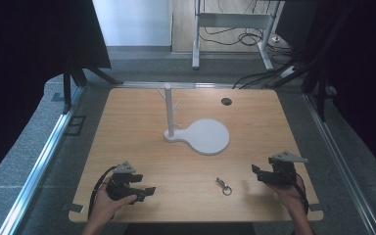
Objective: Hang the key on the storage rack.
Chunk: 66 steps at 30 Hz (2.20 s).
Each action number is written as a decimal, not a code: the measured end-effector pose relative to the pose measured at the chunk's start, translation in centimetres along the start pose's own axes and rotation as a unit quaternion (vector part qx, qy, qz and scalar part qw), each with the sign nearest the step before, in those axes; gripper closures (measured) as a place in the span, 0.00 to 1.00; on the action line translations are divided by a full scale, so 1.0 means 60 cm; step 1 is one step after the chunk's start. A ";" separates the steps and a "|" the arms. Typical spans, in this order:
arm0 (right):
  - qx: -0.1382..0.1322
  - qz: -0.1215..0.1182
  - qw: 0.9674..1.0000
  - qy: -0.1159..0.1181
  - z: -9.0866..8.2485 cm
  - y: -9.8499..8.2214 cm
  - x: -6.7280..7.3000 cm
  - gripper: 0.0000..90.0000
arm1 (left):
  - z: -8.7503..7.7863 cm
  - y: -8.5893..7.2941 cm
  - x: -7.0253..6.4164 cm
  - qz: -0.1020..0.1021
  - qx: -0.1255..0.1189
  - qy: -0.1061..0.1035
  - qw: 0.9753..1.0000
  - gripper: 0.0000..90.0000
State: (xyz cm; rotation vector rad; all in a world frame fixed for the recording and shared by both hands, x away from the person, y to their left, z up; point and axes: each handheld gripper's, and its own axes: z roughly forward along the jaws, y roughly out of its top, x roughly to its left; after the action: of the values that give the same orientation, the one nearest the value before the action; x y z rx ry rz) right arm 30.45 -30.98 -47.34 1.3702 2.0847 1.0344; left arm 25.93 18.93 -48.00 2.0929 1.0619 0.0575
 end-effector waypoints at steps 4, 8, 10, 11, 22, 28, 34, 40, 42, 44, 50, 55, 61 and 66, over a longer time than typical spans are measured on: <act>-0.017 -0.008 1.000 -0.014 -0.016 0.004 0.003 0.33 | -0.001 0.000 -0.002 0.000 -0.002 -0.001 1.000 0.27; -0.023 -0.009 1.000 -0.006 -0.025 0.009 0.006 0.35 | -0.001 0.000 -0.004 0.001 0.000 -0.002 1.000 0.27; -0.021 -0.015 1.000 -0.002 -0.029 0.011 0.005 0.38 | -0.001 0.000 -0.005 0.001 0.000 -0.003 1.000 0.27; -0.018 -0.018 1.000 0.001 -0.028 0.012 0.005 0.38 | -0.001 0.001 -0.005 0.001 0.000 -0.005 1.000 0.27; 0.046 -0.035 0.997 0.044 -0.019 0.046 -0.005 0.41 | -0.005 0.000 -0.002 -0.002 -0.002 -0.001 1.000 0.27; 0.057 -0.043 0.996 0.049 -0.021 0.063 0.001 0.41 | -0.007 -0.001 0.001 -0.004 -0.005 0.000 1.000 0.27; 0.067 -0.056 0.995 0.044 -0.020 0.074 0.003 0.41 | -0.011 -0.003 0.007 -0.012 -0.006 -0.001 1.000 0.27; 0.082 -0.067 0.993 0.057 -0.013 0.083 0.016 0.43 | -0.011 -0.003 0.006 -0.011 -0.006 -0.007 1.000 0.28; 0.084 -0.079 0.992 0.058 -0.014 0.092 0.023 0.43 | -0.011 -0.003 0.005 -0.012 -0.006 -0.010 1.000 0.28; 0.087 -0.089 0.990 0.059 -0.016 0.101 0.030 0.44 | -0.012 -0.003 0.005 -0.011 -0.005 -0.012 1.000 0.28; 0.096 -0.104 0.988 0.068 -0.016 0.116 0.045 0.45 | -0.013 -0.002 0.003 -0.014 -0.006 -0.020 1.000 0.28; 0.106 -0.115 0.985 0.075 -0.014 0.123 0.055 0.45 | -0.016 -0.002 0.000 -0.011 -0.015 -0.020 1.000 0.26; 0.117 -0.123 0.982 0.083 -0.010 0.128 0.062 0.45 | -0.014 0.001 -0.005 -0.008 -0.016 -0.011 1.000 0.25; 0.132 -0.132 0.978 0.094 -0.005 0.132 0.073 0.46 | -0.019 0.001 -0.007 0.003 -0.022 -0.020 1.000 0.24</act>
State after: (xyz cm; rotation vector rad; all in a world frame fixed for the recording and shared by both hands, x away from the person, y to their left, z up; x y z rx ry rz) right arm 33.06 -25.28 -40.78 1.1002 2.5367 0.8262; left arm 25.29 19.32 -47.01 2.0490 1.0230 0.0421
